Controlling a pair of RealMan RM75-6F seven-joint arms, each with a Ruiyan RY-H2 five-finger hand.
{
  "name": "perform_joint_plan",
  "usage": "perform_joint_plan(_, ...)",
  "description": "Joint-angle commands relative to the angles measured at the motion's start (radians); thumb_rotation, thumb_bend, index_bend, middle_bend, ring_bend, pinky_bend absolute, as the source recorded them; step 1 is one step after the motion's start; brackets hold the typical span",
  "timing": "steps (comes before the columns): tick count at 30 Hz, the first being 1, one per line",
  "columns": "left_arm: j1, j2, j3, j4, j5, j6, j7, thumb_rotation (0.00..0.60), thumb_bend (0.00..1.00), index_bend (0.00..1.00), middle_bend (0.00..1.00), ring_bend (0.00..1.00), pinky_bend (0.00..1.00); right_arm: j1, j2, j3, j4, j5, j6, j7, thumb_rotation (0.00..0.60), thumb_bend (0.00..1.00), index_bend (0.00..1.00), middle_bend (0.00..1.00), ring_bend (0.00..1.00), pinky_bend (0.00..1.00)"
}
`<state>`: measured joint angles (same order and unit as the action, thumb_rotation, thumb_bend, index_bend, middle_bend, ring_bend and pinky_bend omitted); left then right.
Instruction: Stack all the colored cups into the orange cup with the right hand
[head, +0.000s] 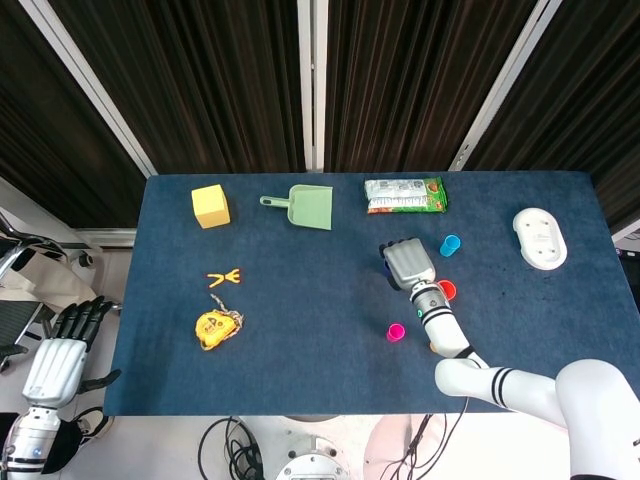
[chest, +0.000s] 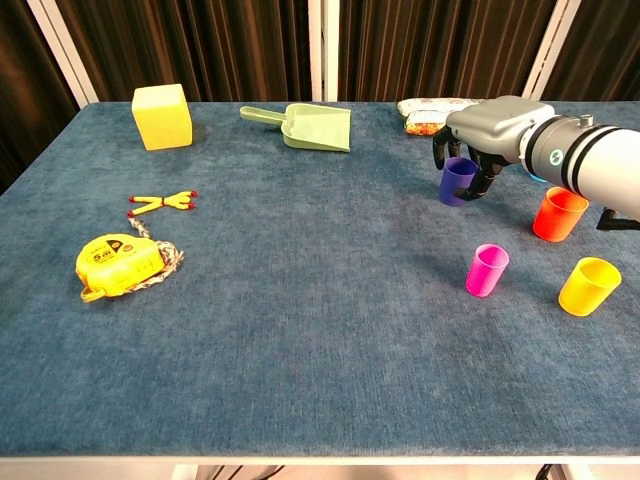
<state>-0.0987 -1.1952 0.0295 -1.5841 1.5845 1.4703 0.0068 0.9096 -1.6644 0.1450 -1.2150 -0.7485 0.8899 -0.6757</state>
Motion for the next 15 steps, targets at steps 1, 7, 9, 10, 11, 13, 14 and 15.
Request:
perform_joint_plan(1, 0.0, 0.001, 0.001, 0.0, 0.001, -0.001, -0.002, 0.6, 0.02, 0.02, 0.0, 0.0, 0.0, -0.002, -0.004, 0.0, 0.007, 0.002, 0.001, -0.002, 0.6, 0.27, 0.4, 0.39, 0.44, 0.45)
perform_joint_plan(7, 0.001, 0.0, 0.001, 0.001, 0.001, -0.001, -0.004, 0.6, 0.02, 0.02, 0.0, 0.0, 0.0, -0.011, -0.013, 0.004, 0.018, -0.013, 0.017, 0.005, 0.6, 0.29, 0.48, 0.44, 0.48, 0.49)
perform_joint_plan(9, 0.002, 0.001, 0.001, 0.0, 0.0, 0.0, -0.005, 0.6, 0.02, 0.02, 0.0, 0.0, 0.0, -0.014, -0.011, 0.006, 0.017, -0.02, 0.019, 0.009, 0.6, 0.3, 0.49, 0.44, 0.48, 0.49)
perform_joint_plan(10, 0.002, 0.001, 0.001, 0.0, 0.0, 0.0, -0.005, 0.6, 0.02, 0.02, 0.0, 0.0, 0.0, -0.015, -0.008, 0.007, 0.014, -0.023, 0.02, 0.011, 0.6, 0.3, 0.49, 0.44, 0.48, 0.5)
perform_joint_plan(11, 0.003, 0.002, 0.002, -0.001, 0.0, 0.0, -0.005, 0.6, 0.02, 0.02, 0.0, 0.0, 0.0, -0.017, -0.004, 0.008, 0.008, -0.026, 0.021, 0.014, 0.6, 0.3, 0.49, 0.44, 0.48, 0.5)
perform_joint_plan(13, 0.004, 0.003, 0.002, -0.003, 0.001, 0.002, -0.004, 0.6, 0.02, 0.02, 0.0, 0.0, 0.0, -0.022, 0.018, 0.01, -0.019, -0.04, 0.032, 0.016, 0.6, 0.3, 0.5, 0.44, 0.48, 0.5)
perform_joint_plan(14, 0.004, 0.004, 0.001, -0.003, 0.001, 0.003, -0.004, 0.6, 0.02, 0.02, 0.0, 0.0, 0.0, -0.026, 0.03, 0.01, -0.035, -0.046, 0.038, 0.017, 0.6, 0.3, 0.5, 0.44, 0.48, 0.5)
perform_joint_plan(15, 0.005, 0.004, 0.002, -0.004, 0.001, 0.004, -0.003, 0.6, 0.02, 0.02, 0.0, 0.0, 0.0, -0.032, 0.053, 0.011, -0.062, -0.056, 0.051, 0.019, 0.6, 0.3, 0.5, 0.44, 0.48, 0.5)
